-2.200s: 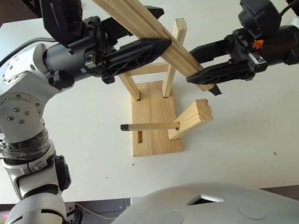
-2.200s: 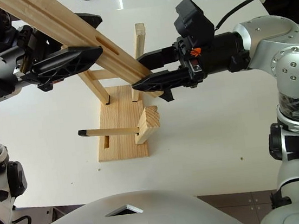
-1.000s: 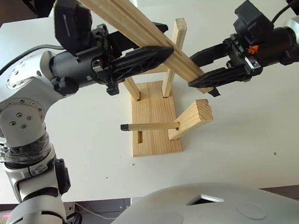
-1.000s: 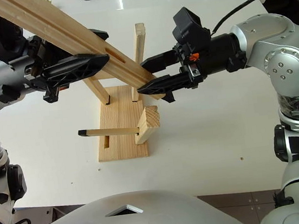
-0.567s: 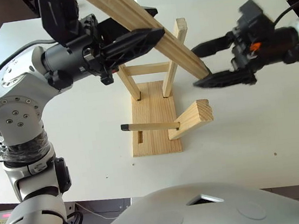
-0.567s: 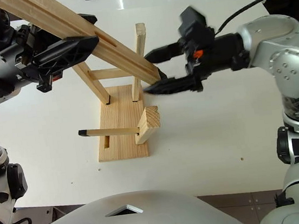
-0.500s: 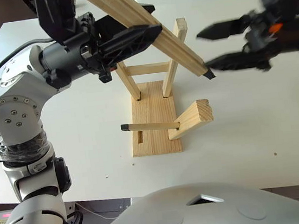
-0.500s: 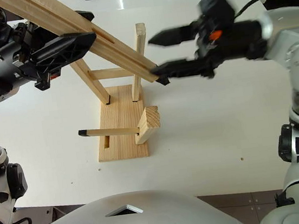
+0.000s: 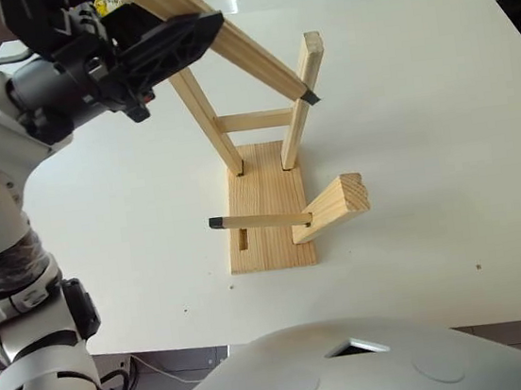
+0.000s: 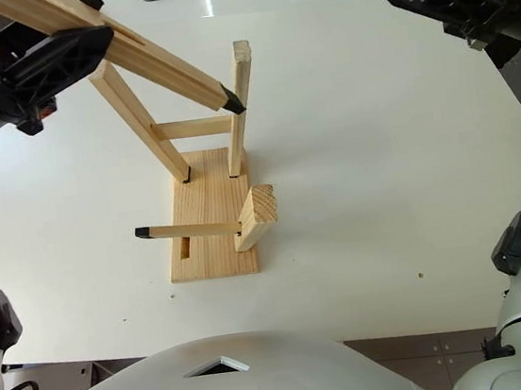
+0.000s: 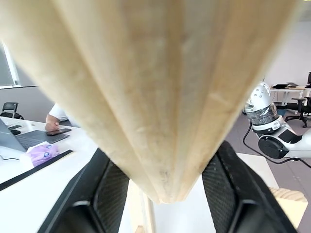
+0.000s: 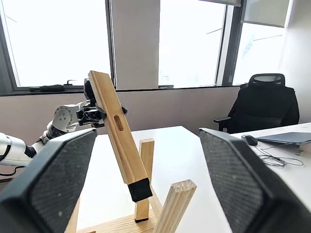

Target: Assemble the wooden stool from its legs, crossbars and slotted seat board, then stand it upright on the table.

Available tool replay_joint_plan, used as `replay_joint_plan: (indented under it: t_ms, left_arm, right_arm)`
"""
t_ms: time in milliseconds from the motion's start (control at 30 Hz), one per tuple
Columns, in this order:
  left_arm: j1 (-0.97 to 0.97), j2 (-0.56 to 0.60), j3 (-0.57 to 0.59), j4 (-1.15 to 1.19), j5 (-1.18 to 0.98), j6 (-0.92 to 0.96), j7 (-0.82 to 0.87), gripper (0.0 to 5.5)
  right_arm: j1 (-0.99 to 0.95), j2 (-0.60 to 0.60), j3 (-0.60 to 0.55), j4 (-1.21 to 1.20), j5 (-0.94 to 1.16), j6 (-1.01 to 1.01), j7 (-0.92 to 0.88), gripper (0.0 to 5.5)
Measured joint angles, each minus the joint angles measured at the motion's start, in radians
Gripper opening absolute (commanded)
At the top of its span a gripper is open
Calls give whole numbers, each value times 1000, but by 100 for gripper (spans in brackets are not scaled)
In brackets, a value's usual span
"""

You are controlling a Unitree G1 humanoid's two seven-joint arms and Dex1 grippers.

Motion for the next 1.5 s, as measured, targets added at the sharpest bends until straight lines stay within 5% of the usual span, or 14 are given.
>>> replay_joint_plan:
  t_ms: [233, 433, 500, 867, 1100, 1500]
  left_arm:
    - [178, 118, -5, 12, 291, -231, -219, 206]
    - [251, 202, 39, 36, 305, -268, -409, 206]
    - [275, 218, 50, 51, 310, -274, -454, 206]
    - [395, 255, 49, 100, 412, -385, -612, 206]
    - [480, 209, 80, -7, 403, -407, -578, 206]
    - [585, 148, 67, -12, 469, -637, -663, 206]
  right_arm:
    - [126, 27, -6, -75, 0, -18, -53, 386]
    - [128, -31, -305, -27, 247, -19, -141, 386]
    - [152, -43, -319, -45, 245, -28, -140, 386]
    - [388, 2, -148, -189, 109, -74, -113, 386]
    - [649, -56, -33, -343, -46, -93, 53, 386]
    - [700, -76, 11, -376, -121, -135, 71, 386]
